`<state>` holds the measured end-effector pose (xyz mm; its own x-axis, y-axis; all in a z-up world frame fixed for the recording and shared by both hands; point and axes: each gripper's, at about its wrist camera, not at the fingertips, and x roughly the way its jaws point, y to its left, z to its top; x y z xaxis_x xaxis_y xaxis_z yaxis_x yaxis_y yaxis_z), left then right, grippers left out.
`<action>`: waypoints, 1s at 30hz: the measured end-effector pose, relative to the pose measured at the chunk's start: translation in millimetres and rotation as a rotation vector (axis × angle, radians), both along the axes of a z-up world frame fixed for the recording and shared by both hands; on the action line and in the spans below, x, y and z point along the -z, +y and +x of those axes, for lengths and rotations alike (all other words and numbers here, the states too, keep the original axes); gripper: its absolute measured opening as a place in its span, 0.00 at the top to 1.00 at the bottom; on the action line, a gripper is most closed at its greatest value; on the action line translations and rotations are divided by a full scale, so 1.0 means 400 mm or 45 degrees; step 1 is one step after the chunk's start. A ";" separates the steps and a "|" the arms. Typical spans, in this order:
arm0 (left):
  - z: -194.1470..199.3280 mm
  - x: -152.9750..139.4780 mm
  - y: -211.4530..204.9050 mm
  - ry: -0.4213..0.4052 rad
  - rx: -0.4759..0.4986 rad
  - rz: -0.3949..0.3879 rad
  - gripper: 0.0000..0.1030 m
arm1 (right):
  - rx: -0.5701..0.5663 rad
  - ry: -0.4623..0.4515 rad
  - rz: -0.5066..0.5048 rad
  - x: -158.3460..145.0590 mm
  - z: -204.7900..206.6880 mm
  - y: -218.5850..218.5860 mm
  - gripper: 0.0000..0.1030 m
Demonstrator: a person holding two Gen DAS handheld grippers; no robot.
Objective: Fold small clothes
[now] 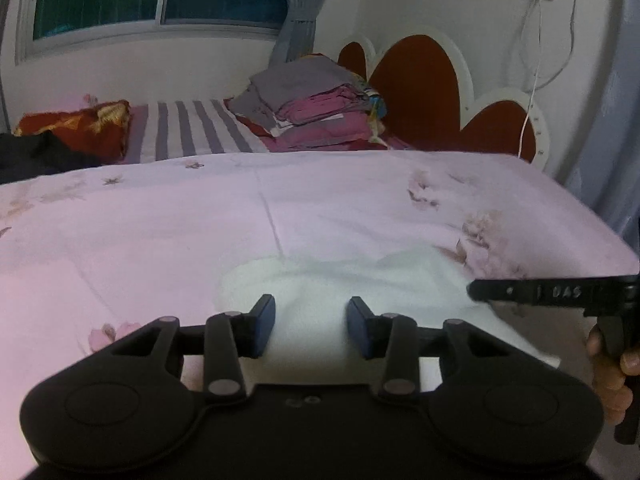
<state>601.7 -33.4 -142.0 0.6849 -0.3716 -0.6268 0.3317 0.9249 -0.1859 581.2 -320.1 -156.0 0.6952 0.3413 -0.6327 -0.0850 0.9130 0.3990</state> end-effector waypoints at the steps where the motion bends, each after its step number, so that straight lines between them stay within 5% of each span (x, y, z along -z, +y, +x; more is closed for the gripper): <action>1: 0.010 0.005 -0.001 0.008 -0.010 0.008 0.62 | 0.010 -0.022 0.007 -0.013 0.001 -0.005 0.96; 4: 0.066 0.046 -0.009 0.166 -0.036 0.016 0.60 | -0.025 -0.010 0.024 -0.018 0.031 0.005 0.96; 6: 0.069 0.048 -0.006 0.164 -0.042 -0.009 0.60 | -0.077 0.155 -0.077 0.025 0.074 0.034 0.96; 8: 0.054 0.032 -0.001 0.153 -0.046 -0.005 0.61 | -0.080 0.163 -0.115 0.020 0.075 0.033 0.96; 15: -0.110 -0.020 0.006 0.019 0.017 -0.061 0.61 | -0.159 0.023 -0.034 -0.074 -0.066 0.015 0.96; 19: -0.153 0.014 -0.038 0.064 0.042 0.036 0.61 | -0.251 0.086 -0.274 -0.026 -0.106 0.091 0.96; 22: -0.204 -0.013 -0.037 0.053 -0.002 -0.004 0.61 | -0.191 0.092 -0.354 -0.047 -0.114 0.098 0.96; 26: -0.323 -0.026 -0.044 0.036 -0.030 0.012 0.61 | -0.297 -0.008 -0.255 -0.116 -0.191 0.099 0.96; 30: -0.411 -0.002 -0.075 0.119 -0.016 0.048 0.62 | -0.479 0.031 -0.271 -0.095 -0.287 0.135 0.96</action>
